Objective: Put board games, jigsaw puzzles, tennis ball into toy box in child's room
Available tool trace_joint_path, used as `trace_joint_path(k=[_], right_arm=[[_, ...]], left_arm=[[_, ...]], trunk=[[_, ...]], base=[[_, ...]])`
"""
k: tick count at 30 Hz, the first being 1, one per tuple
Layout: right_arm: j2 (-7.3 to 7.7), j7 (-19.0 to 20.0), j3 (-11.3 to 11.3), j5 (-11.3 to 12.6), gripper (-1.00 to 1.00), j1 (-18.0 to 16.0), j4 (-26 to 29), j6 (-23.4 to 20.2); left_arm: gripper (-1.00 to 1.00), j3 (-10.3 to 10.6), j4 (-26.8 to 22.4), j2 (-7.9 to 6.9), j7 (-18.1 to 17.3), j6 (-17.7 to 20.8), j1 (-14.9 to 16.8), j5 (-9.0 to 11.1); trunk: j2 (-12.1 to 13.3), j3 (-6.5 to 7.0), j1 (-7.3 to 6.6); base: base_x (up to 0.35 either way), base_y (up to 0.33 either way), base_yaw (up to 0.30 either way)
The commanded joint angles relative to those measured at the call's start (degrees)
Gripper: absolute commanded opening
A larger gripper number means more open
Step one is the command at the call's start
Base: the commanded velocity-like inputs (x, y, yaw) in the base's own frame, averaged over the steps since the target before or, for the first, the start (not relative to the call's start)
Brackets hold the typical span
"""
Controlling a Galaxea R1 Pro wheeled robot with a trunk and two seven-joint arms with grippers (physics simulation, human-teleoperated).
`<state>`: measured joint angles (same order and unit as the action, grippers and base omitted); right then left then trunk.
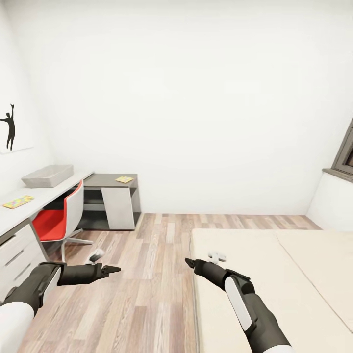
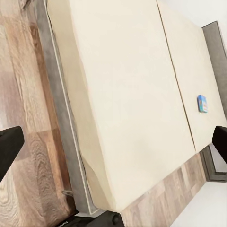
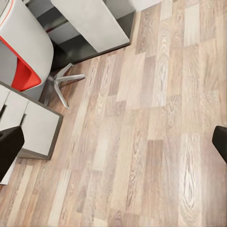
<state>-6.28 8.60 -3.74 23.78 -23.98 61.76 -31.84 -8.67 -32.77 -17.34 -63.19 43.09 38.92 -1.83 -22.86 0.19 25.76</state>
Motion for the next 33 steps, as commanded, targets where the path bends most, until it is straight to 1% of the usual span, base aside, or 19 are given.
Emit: trace_joint_path(k=[1,33], right_arm=[[0.00,0.1,0.1,0.1,1.00,0.0,0.0,-0.2],[-0.05,0.1,0.1,0.0,1.00,0.0,0.0,-0.2]], left_arm=[[1.00,-0.2,0.0,0.02,-0.3,0.5,0.0,-0.2],[1.00,-0.2,0.0,0.02,-0.3,0.5,0.0,-0.2]], trunk=[[-0.1,-0.03,0.03],[-0.1,-0.03,0.03]], base=[[0.000,-0.225,0.000],[0.000,-0.224,0.000]])
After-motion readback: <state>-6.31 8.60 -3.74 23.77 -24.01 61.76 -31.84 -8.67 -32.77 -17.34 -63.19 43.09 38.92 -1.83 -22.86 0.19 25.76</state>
